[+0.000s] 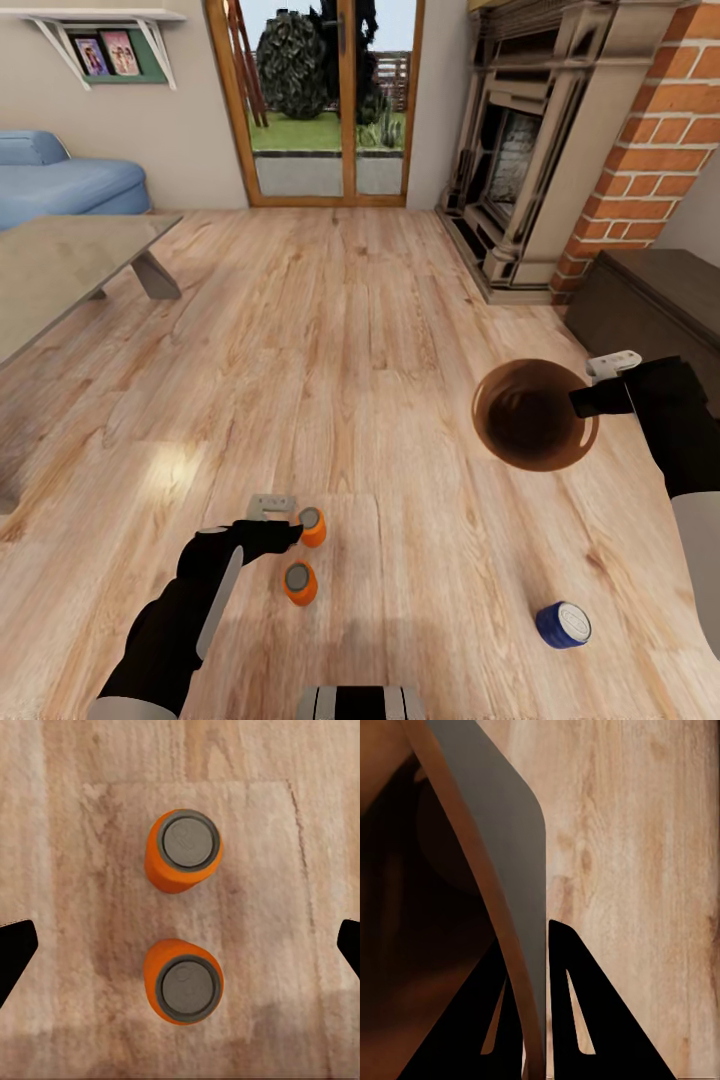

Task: Put the three can of soda from the living room inside the tash can in the kitchen.

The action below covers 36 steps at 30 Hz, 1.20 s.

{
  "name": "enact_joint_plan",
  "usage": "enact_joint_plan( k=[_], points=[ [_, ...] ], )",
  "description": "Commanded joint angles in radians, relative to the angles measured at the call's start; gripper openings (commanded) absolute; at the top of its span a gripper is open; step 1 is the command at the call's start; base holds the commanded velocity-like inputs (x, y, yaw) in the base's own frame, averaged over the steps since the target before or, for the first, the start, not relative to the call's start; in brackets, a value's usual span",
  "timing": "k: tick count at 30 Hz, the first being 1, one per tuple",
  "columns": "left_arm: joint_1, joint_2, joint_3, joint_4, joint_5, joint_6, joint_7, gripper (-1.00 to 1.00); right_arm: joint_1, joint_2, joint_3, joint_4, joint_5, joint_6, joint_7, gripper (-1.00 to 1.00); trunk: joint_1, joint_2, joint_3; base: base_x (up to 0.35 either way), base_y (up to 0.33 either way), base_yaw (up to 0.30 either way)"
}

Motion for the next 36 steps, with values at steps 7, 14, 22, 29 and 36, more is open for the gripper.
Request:
enact_joint_plan(
  k=[7, 14, 22, 29, 36],
  points=[
    [0.0, 0.0, -0.001, 0.0, 0.001, 0.0, 0.0, 1.0, 0.0, 0.0, 0.001, -0.001, -0.007, 0.0, 0.003, -1.0, 0.001, -0.001, -0.012, 0.0, 0.0, 0.0],
    [0.001, 0.0, -0.002, -0.002, 0.001, 0.0, 0.0, 1.0, 0.002, -0.001, 0.0, -0.001, -0.006, 0.0, 0.003, -1.0, 0.003, -0.002, -0.031, 0.0, 0.0, 0.0],
    [0.002, -0.002, -0.003, -0.001, 0.001, 0.0, 0.0, 1.0, 0.004, -0.001, 0.001, -0.002, -0.005, 0.0, 0.003, -1.0, 0.007, -0.004, -0.062, 0.0, 0.0, 0.0],
    [0.002, -0.002, -0.003, -0.001, 0.0, 0.001, 0.0, 1.0, 0.006, -0.001, 0.0, -0.002, -0.005, 0.0, 0.003, -1.0, 0.01, -0.005, -0.085, 0.0, 0.0, 0.0],
    [0.002, -0.003, -0.003, -0.001, 0.0, 0.0, 0.0, 1.0, 0.006, -0.002, 0.001, -0.002, -0.004, 0.0, 0.003, -1.0, 0.01, -0.005, -0.085, 0.002, 0.0, 0.0]
  ],
)
